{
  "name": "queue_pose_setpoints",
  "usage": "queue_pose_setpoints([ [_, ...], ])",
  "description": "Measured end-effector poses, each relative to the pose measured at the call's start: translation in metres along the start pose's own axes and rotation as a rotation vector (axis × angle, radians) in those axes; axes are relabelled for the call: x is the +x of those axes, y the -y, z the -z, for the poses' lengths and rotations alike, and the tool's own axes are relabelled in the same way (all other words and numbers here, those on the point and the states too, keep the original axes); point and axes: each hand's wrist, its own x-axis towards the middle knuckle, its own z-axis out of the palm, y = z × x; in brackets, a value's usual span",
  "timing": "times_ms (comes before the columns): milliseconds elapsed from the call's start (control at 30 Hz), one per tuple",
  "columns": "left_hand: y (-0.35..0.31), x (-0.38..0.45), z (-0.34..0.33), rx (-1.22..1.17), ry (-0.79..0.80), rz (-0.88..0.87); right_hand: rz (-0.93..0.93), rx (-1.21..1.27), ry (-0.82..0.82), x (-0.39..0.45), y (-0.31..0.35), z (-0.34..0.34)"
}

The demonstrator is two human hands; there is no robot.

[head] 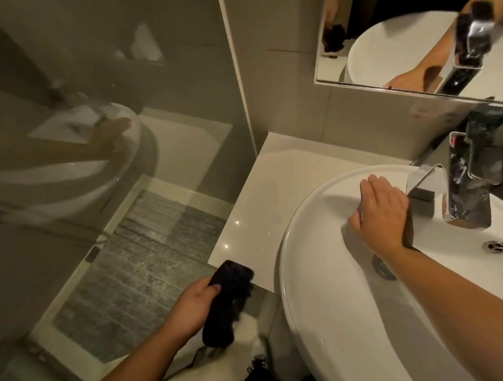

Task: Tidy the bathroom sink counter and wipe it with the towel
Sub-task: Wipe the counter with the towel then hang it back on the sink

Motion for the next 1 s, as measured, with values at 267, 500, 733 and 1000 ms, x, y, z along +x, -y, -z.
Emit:
queue_pose_setpoints([
  [267,-0.1,0.062,0.003,-0.773,-0.085,0.117,-0.012,0.03,-0.011,0.0,0.001,0.0],
  [500,-0.237,0.186,-0.043,0.229,-0.261,-0.613,-0.06,0.022,-0.027,0.003,-0.001,-0.015],
  [733,-0.239,0.276,-0.139,1.199,0.238,-0.98,-0.069,0.006,-0.149,0.004,-0.005,-0.032],
  [1000,-0.191,0.272,-0.111,1.071,0.253,-1.084,-0.052,-0.025,-0.228,0.003,-0.003,-0.031],
])
